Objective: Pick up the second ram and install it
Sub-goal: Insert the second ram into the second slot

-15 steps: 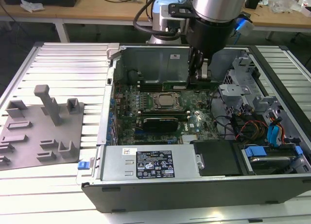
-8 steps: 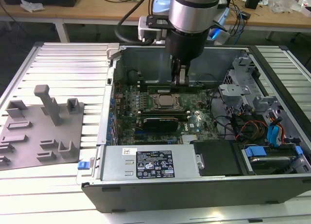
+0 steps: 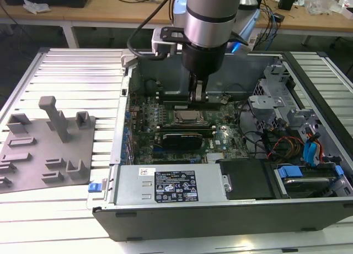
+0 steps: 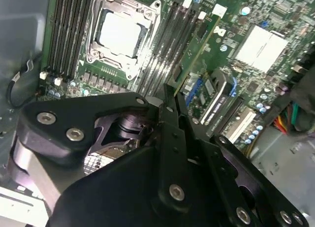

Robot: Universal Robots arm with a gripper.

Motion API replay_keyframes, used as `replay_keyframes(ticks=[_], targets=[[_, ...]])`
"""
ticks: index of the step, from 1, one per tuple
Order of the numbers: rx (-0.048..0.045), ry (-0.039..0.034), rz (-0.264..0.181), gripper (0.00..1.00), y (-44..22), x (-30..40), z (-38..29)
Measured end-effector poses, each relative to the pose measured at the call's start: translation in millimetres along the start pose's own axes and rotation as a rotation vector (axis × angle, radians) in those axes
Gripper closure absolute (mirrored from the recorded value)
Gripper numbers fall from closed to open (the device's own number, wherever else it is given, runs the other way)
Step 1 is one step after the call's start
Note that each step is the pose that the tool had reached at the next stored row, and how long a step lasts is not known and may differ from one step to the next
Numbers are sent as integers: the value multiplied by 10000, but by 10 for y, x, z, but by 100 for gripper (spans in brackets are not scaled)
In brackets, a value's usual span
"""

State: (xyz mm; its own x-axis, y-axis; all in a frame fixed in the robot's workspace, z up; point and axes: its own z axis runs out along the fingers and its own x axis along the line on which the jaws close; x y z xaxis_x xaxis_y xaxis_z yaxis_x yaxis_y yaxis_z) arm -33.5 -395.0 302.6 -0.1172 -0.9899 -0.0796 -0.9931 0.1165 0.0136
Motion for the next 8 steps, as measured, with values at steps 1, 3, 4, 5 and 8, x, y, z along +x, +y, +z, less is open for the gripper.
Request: replay_keyframes(ticks=[1, 3, 4, 5, 8], targets=[[5, 48, -2, 86, 18, -33, 30], [14, 134, -23, 86, 39, -104, 63], [17, 187, -64, 86, 49, -146, 88], [9, 207, -206, 86, 52, -156, 113], [-1, 270, -422, 86, 54, -169, 162]])
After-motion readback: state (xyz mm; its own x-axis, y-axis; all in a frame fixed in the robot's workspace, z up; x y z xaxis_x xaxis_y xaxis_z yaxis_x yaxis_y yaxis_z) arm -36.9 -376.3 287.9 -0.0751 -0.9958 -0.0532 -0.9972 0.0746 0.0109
